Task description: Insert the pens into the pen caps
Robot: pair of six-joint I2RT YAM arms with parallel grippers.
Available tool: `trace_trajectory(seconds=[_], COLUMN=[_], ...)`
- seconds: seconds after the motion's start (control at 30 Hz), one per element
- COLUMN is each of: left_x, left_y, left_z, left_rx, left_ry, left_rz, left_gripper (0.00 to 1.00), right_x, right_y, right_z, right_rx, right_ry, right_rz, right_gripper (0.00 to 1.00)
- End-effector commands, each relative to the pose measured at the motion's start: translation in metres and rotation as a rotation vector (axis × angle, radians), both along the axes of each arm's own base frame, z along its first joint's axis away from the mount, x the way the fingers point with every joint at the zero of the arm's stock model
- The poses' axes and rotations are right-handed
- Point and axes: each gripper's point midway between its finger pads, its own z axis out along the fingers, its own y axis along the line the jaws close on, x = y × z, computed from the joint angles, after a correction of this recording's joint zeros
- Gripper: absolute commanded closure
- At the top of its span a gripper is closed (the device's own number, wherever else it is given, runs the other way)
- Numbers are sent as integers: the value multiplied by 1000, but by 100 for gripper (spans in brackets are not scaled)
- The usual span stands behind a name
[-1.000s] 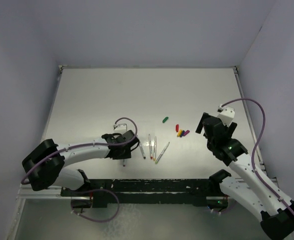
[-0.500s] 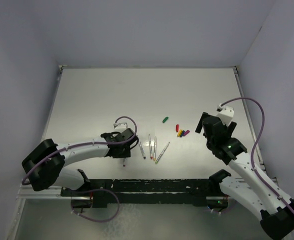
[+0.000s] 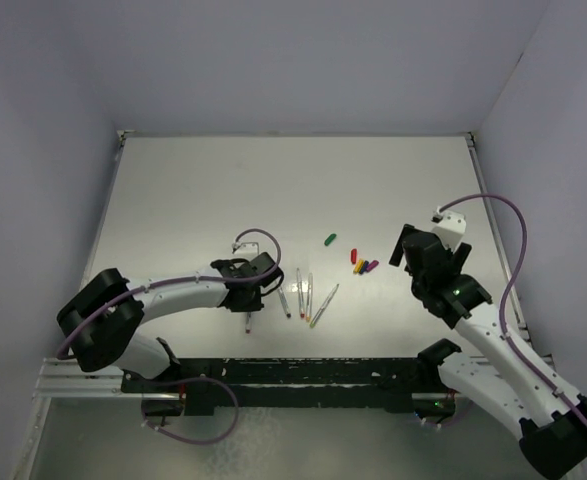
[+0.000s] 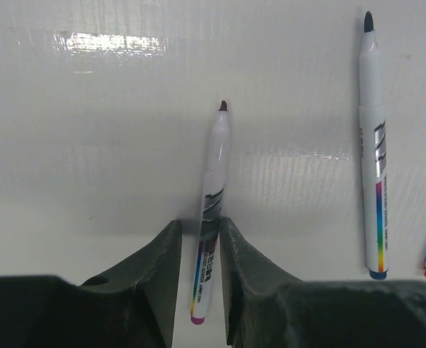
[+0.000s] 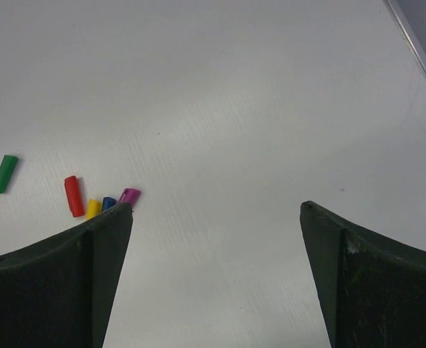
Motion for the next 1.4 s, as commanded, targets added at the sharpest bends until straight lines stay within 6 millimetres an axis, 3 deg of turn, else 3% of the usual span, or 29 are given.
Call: trace_trajectory(seconds=[0.0,0.2,0.3,0.5,0.8,1.07,1.27,1.37], left_x=[-41,-55,-65,-76,-82,-76,-74,-74], left_y=[20,19,18,16,18,20,21,19], left_z=[-36,-40,-43,-45,-45,-47,-53,-58], left_rx=[59,39,33,37,54,103,154,159], left_ry=[190,252,285,325,346,341,355,369], left_rz=[-7,3,-2,-19,-1,14,43,34], left_gripper=[72,82,82,70,68,68,75,91], right_x=[4,0,-2,-2,-3,-4,-9,-10], right_y=[-1,-4,-7,-8,-10,-12,-16,-17], right_z=[20,29,34,38,39,42,48,51], right_rx=[36,49,52,52,46,47,51,59], right_ry=[-70,-100,-117,-130,-131,-142,-164,-179], right_rz=[-24,-31,-36,-39,-50,-55,-66,-67], right_gripper=[0,1,1,1,0,0,0,0])
